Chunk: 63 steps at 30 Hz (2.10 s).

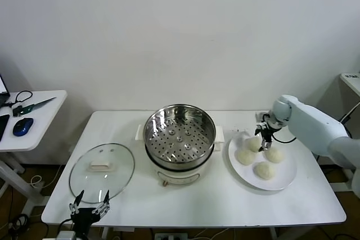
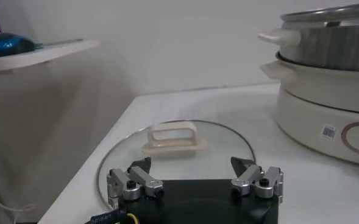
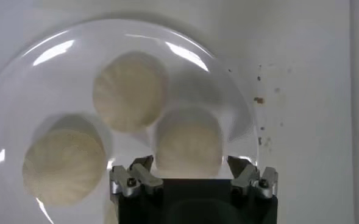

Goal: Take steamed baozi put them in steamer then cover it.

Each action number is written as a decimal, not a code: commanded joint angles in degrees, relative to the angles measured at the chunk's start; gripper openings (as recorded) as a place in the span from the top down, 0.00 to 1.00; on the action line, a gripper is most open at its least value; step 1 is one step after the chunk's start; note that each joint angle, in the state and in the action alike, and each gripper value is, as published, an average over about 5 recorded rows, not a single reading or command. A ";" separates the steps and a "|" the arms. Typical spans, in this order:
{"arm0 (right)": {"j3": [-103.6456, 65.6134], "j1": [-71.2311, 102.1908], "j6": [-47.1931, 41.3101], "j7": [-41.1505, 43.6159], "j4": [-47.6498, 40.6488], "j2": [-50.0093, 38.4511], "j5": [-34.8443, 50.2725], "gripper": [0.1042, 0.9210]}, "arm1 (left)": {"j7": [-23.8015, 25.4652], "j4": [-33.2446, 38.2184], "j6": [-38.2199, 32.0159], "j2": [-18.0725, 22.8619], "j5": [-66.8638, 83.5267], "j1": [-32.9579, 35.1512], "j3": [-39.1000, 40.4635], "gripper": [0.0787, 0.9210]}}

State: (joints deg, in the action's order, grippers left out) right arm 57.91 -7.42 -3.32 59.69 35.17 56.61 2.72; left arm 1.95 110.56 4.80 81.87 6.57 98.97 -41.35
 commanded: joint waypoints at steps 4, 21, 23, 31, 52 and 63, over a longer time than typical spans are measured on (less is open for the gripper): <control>-0.80 -0.60 0.30 -0.14 0.12 0.31 -0.36 0.33 | -0.10 -0.08 0.11 -0.06 -0.02 0.01 -0.11 0.12; 30.03 -51.62 22.33 6.85 29.96 5.49 19.23 0.37 | -0.14 2.02 0.31 0.17 -0.47 1.25 -0.16 0.12; 30.29 -53.26 26.01 5.92 33.31 8.46 18.09 0.36 | -0.13 2.16 0.33 0.09 -0.47 1.37 -0.23 0.12; 27.58 -43.83 37.21 -0.15 37.18 17.44 4.20 0.37 | -0.08 2.60 0.43 -0.23 -0.27 1.25 -1.06 0.12; 17.98 -17.83 43.90 -9.25 17.24 21.95 -25.25 0.37 | -0.15 2.12 -0.08 0.26 -0.75 1.78 -0.67 0.12; 12.65 -15.68 45.29 -13.00 9.31 25.27 -30.65 0.36 | -0.20 1.20 -0.25 0.15 -0.80 1.31 -0.74 0.12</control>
State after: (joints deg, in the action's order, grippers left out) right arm 74.20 -26.55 40.34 49.43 50.57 79.64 -22.02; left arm 1.73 111.76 4.53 82.08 5.80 100.19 -42.08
